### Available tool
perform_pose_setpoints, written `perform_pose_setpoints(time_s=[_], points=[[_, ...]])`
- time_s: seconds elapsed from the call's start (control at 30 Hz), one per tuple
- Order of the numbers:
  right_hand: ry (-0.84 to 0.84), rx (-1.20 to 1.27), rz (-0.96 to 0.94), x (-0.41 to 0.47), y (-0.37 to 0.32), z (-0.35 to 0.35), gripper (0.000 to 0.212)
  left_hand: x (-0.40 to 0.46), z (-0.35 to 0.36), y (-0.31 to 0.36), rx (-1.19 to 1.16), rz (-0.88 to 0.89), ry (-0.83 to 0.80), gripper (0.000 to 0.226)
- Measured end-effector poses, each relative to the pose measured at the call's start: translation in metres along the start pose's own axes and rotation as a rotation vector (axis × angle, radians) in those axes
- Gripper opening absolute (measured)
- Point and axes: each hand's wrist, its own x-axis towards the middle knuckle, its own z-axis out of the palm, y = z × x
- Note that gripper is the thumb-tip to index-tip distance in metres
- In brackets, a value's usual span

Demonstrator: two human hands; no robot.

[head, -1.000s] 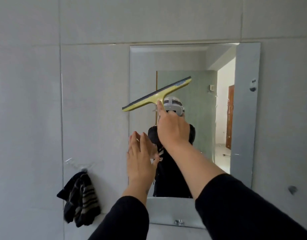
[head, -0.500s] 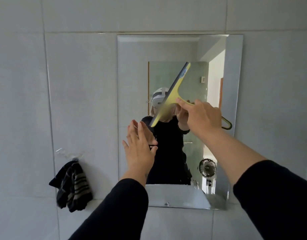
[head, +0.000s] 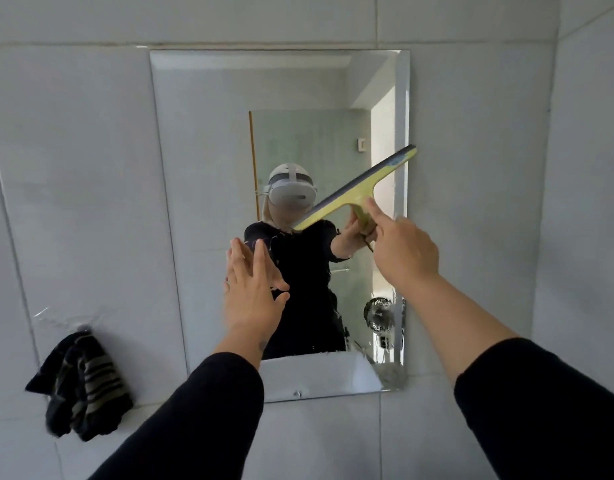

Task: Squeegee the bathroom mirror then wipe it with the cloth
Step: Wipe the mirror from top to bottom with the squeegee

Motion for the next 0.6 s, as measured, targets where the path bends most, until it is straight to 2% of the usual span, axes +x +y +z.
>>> perform_pose_setpoints(time_s=[0.37,0.6], points=[[-0.006,0.449,0.277,-0.045,-0.055,0.044,0.054,0.003,-0.004,-0.009,0.052,0.019,-0.045,0.099],[-0.007,0.556,0.354,-0.058,-0.086,0.053,0.053,-0.003,-0.013,-0.021,0.135,0.001,-0.020,0.097]])
